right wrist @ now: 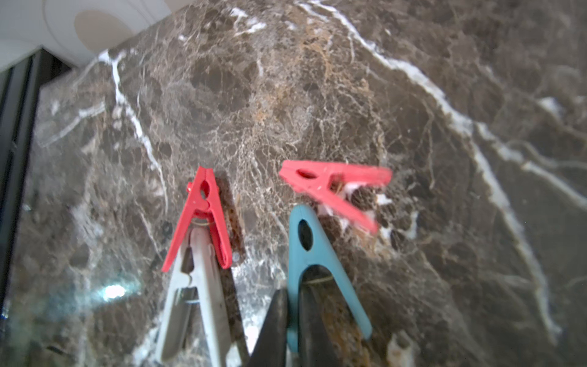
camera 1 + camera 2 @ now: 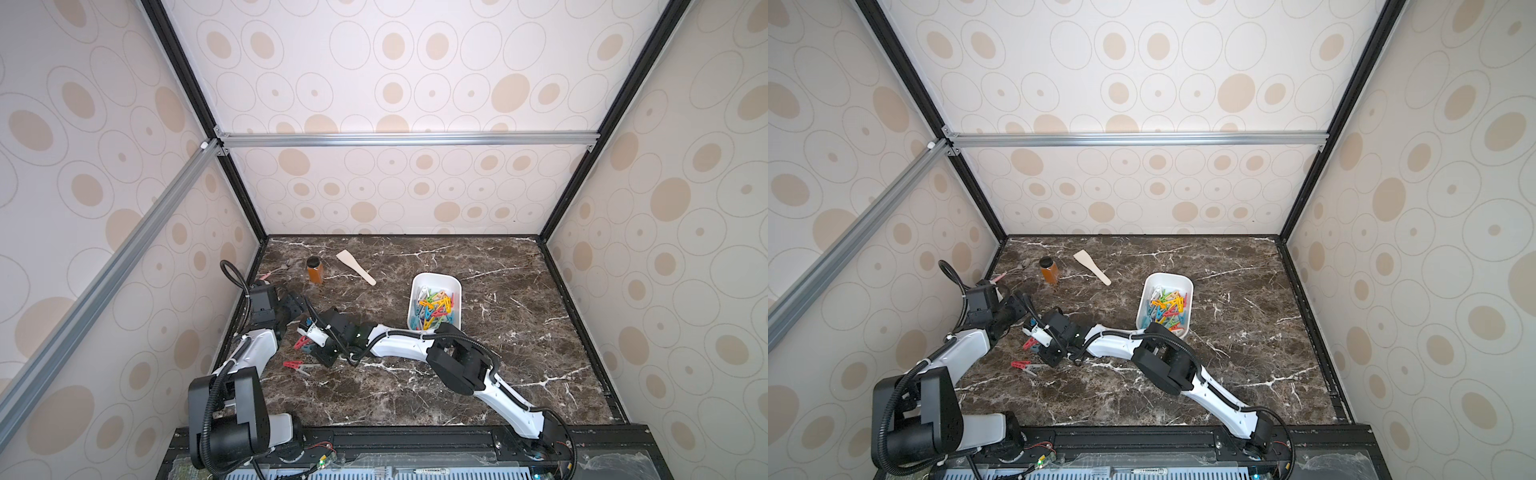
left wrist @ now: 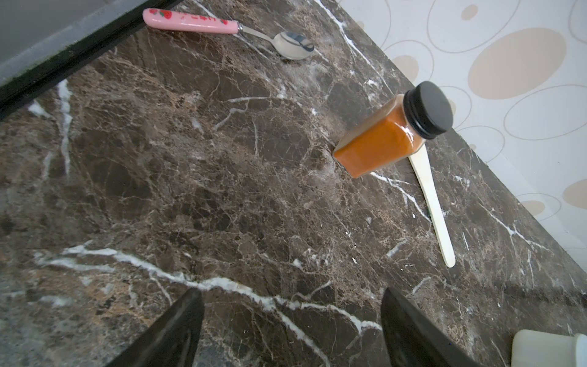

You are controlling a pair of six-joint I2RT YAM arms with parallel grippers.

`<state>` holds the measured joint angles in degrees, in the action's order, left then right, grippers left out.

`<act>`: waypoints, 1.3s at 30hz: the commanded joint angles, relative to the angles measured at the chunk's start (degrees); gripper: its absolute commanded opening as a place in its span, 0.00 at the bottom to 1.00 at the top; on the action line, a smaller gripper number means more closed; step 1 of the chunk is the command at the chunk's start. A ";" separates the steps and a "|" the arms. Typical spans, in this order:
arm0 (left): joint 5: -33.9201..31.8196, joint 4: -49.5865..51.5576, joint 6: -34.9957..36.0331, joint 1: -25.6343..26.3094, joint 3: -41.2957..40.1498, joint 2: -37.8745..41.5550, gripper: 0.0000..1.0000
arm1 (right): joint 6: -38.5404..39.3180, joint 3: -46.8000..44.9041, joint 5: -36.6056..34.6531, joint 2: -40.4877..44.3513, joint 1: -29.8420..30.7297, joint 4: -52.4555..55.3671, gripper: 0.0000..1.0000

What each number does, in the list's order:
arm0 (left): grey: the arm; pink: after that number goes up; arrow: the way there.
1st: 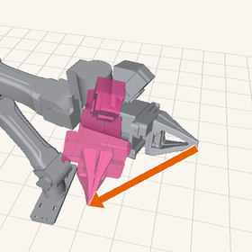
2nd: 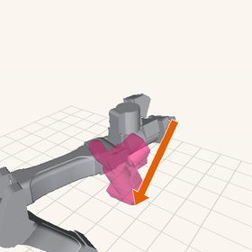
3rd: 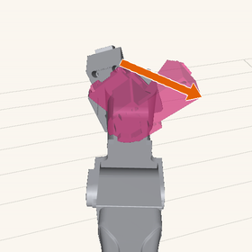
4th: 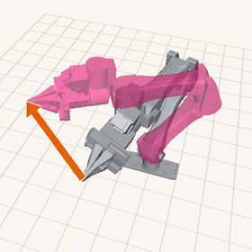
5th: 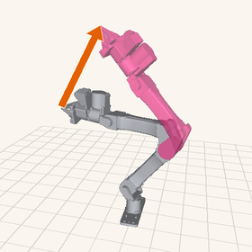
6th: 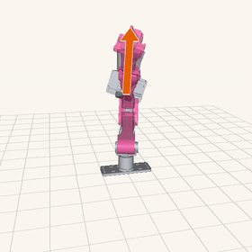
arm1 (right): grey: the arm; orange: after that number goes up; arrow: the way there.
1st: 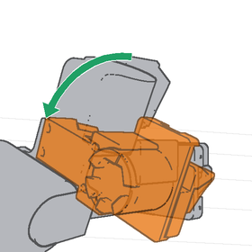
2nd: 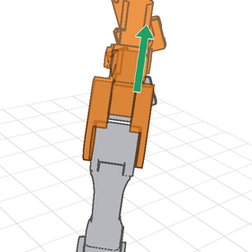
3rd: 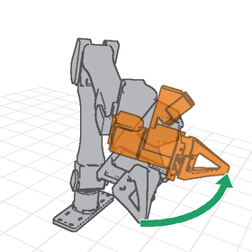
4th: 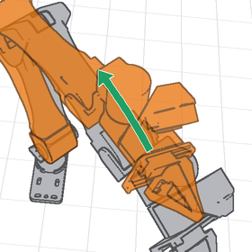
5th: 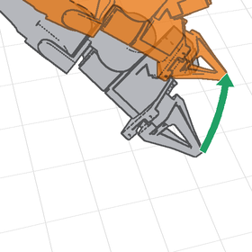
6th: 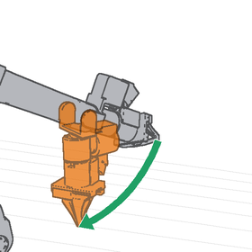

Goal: Put the clothespins into the storage box
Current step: Pick up the clothespin from the center of the board, then place the clothespin in the storage box.

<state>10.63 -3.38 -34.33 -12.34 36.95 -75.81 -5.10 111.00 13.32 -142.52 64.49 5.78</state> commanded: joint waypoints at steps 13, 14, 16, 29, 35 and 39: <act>-4.67 2.69 3.97 4.58 3.34 4.09 0.87 | -5.09 -33.20 -5.20 31.17 -5.39 -10.45 0.01; -5.71 2.82 4.28 6.10 3.14 4.73 0.87 | -5.73 -35.52 -6.25 33.51 -6.29 -10.23 0.01; -9.05 2.98 4.99 10.75 2.41 6.33 0.87 | -8.03 -39.64 -9.91 38.74 -8.93 -8.11 0.01; -27.13 4.08 15.12 40.46 -0.26 8.20 0.97 | -26.43 -44.08 -26.50 47.83 -25.24 13.32 0.04; -21.93 5.80 19.93 38.03 -0.38 8.33 0.93 | -24.70 -39.17 -29.28 45.65 -25.90 17.50 0.31; -15.63 6.88 16.10 31.20 -1.18 8.59 0.82 | -23.27 -38.73 -29.09 46.42 -25.81 18.15 0.33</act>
<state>-8.86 1.63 -17.82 22.20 36.18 -67.99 -29.02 70.91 -14.24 -96.51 38.30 21.39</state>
